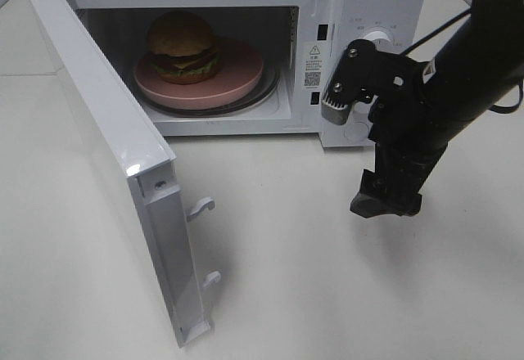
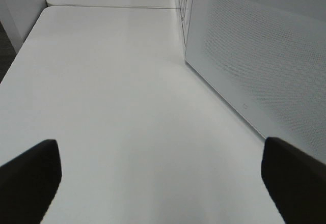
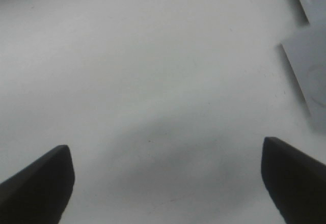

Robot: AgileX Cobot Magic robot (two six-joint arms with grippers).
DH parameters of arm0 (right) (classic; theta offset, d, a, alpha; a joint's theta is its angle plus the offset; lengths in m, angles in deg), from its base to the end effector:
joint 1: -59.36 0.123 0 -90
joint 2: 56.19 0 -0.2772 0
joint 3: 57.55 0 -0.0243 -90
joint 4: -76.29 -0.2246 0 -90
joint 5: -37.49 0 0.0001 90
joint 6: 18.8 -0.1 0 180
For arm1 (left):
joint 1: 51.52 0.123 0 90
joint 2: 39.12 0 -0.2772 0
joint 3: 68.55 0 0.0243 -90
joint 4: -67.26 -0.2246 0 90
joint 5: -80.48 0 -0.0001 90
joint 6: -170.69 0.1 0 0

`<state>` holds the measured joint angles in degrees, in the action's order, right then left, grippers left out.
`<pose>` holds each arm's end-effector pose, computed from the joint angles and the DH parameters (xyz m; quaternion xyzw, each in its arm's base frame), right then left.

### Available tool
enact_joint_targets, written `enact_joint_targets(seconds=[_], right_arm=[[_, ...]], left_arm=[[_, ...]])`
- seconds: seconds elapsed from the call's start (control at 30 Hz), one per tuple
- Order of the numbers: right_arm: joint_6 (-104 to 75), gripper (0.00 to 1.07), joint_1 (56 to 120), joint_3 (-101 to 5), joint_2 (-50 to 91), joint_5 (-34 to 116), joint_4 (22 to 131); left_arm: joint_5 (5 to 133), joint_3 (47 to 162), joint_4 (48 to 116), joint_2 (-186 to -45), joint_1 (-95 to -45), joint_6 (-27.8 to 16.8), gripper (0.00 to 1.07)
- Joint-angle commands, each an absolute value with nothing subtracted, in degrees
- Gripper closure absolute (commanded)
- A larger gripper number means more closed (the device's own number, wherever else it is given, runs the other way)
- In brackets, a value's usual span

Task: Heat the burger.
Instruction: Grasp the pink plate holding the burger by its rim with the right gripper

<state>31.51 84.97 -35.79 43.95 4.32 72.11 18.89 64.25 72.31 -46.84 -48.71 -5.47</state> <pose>0.2638 0.1309 0.2072 -0.5801 0.7850 -0.0207 0.2163 -0.0152 -0.0085 0.2648 0.0102 0.8495 -0.0134 0.5273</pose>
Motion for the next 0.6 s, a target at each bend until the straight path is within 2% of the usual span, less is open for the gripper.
enact_joint_targets(seconds=[0.03,0.1,0.23,0.27,0.33,0.4,0.6], right_arm=[[42.34,0.13,86.63,-38.42,45.33,0.42,71.3],[51.33,0.18,88.81,-41.29,46.64,0.42,68.21],[53.05,0.26,90.53,-44.27,47.9,1.05,67.98],[52.82,0.33,91.33,-46.96,49.22,1.0,68.1],[52.82,0.36,91.73,-48.22,49.85,0.77,68.15],[53.85,0.43,92.53,-52.86,53.06,-0.04,68.27],[57.35,0.42,92.53,-56.47,55.81,-0.26,68.21]], left_arm=[[19.0,64.19,72.54,-46.67,-48.48,-5.76,0.06],[19.0,64.19,72.54,-46.67,-48.48,-5.76,0.06],[19.0,64.19,72.54,-46.67,-48.48,-5.76,0.06],[19.0,64.19,72.54,-46.67,-48.48,-5.76,0.06],[19.0,64.19,72.54,-46.67,-48.48,-5.76,0.06],[19.0,64.19,72.54,-46.67,-48.48,-5.76,0.06],[19.0,64.19,72.54,-46.67,-48.48,-5.76,0.06]])
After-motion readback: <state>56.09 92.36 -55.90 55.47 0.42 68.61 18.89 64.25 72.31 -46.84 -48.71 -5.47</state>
